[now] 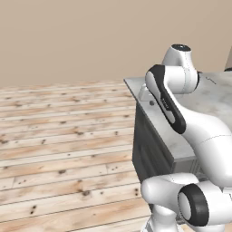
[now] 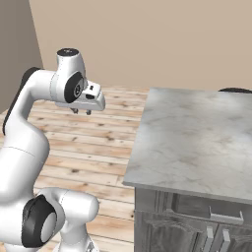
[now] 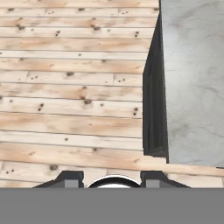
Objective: Take the pizza cutter from the drawer on the right and place it on the dining counter for cutting.
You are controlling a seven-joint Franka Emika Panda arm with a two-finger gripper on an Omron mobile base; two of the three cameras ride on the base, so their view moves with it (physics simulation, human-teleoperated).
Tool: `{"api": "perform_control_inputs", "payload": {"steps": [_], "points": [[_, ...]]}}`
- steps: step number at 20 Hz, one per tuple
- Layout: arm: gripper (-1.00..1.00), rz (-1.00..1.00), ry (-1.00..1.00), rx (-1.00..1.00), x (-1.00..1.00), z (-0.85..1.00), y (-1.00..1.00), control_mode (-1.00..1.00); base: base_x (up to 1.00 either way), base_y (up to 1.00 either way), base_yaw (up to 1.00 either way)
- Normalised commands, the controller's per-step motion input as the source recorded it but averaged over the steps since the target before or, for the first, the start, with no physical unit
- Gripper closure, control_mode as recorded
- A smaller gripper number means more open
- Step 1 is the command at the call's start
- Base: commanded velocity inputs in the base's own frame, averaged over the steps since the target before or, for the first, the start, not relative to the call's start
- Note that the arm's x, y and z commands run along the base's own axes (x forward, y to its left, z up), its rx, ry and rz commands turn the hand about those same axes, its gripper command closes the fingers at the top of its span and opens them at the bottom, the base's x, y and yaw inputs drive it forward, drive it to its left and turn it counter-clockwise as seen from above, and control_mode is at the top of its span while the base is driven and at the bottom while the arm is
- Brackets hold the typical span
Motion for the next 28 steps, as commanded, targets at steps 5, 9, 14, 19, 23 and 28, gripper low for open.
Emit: {"api": "perform_control_inputs", "payload": {"steps": [5,9,14,19,23,28], "points": [[-1.0,0.0,0.0,0.0,0.0,0.0,0.0,1.0,0.0,0.0,0.0],[-1.0,0.0,0.0,0.0,0.0,0.0,0.0,1.0,0.0,0.0,0.0],[-1.0,0.0,0.0,0.0,0.0,0.0,0.0,1.0,0.0,0.0,0.0],[-1.0,0.0,0.0,0.0,0.0,0.0,0.0,-1.0,0.0,0.0,0.0],[-1.0,0.0,0.0,0.0,0.0,0.0,0.0,-1.0,0.0,0.0,0.0],[-1.0,-0.01,0.0,0.01,-0.08,0.0,-0.11,-1.0,0.0,0.0,0.0]]}}
